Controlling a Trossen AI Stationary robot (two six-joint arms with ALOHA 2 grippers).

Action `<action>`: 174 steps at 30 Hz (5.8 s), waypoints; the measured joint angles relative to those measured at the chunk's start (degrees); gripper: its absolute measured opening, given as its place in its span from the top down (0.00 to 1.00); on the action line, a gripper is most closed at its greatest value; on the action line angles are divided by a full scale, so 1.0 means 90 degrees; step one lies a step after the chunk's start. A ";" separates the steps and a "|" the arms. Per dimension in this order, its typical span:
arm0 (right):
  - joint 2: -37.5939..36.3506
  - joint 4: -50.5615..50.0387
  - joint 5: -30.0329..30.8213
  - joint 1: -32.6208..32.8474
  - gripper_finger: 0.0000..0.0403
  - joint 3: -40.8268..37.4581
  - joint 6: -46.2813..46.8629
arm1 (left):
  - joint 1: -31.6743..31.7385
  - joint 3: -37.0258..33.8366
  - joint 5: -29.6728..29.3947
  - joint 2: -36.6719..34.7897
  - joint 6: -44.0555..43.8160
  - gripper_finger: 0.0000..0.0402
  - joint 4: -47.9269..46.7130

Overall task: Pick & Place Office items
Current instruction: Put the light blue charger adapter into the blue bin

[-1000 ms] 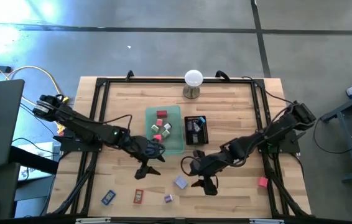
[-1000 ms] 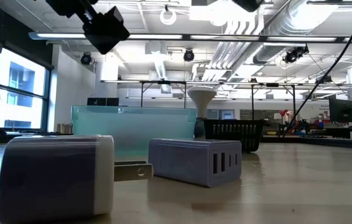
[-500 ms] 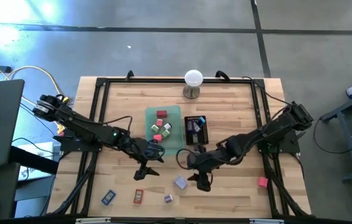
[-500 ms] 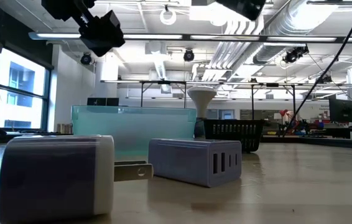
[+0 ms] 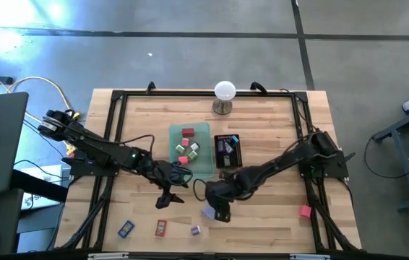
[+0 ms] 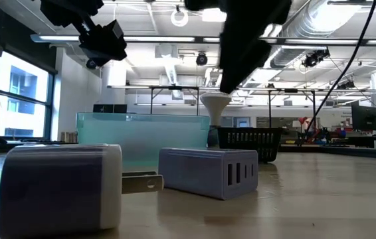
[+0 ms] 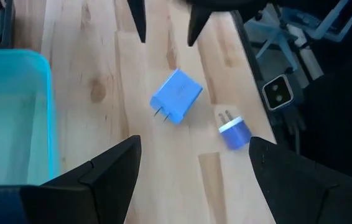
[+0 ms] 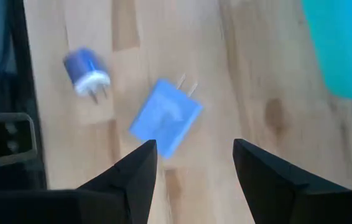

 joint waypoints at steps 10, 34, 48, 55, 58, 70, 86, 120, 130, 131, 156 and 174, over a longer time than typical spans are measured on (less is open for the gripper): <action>0.0021 0.0236 -0.0281 -0.0234 0.51 0.0004 0.0098 | 0.0004 0.0000 -0.0114 0.0000 0.0000 0.27 -0.0165; 0.0018 0.0716 -0.0240 -0.0053 0.10 0.0004 0.0223 | 0.0004 0.0000 -0.0109 0.0000 -0.0094 0.27 -0.0162; 0.0418 0.0745 0.0616 0.0325 0.08 -0.0001 0.1523 | -0.0330 -0.0005 -0.0107 0.0000 -0.0425 0.27 -0.0479; 0.0691 0.1049 0.0542 0.0282 0.08 -0.0001 0.1977 | -0.0481 -0.0007 -0.0420 0.0000 -0.0426 0.27 -0.0483; 0.0691 0.1089 0.0695 0.0323 0.08 -0.0001 0.1997 | -0.0538 -0.0010 -0.0425 0.0000 -0.0425 0.27 -0.0490; 0.0954 0.1131 0.0820 0.0485 0.09 0.0002 0.1978 | -0.0916 -0.0010 -0.0442 0.0000 -0.0445 0.27 -0.0461; 0.1634 0.0972 0.0732 0.0533 0.09 0.0035 0.1856 | -0.1096 -0.0010 -0.0735 -0.0002 -0.0619 0.27 -0.0470; 0.0893 0.0505 0.1745 0.0295 0.52 -0.0036 0.0233 | -0.1091 -0.0010 -0.0936 -0.0002 -0.0046 0.27 -0.0494; 0.0111 0.0299 0.3604 0.0531 0.52 -0.0015 -0.0670 | -0.1092 -0.0010 -0.2129 -0.0002 0.0986 0.27 -0.0492; 0.0089 0.0287 0.3618 0.0520 0.52 -0.0013 -0.0732 | -0.1098 -0.0010 -0.2248 -0.0002 0.1132 0.27 -0.0493; 0.0091 0.0135 0.3059 -0.0340 0.52 -0.0004 -0.2225 | -0.1341 -0.0010 -0.4262 0.0017 0.5715 0.27 -0.0099; 0.0086 0.0740 0.1622 -0.0928 0.52 -0.0001 -0.3016 | -0.0611 0.0000 -0.4336 0.0286 0.6990 0.27 0.0046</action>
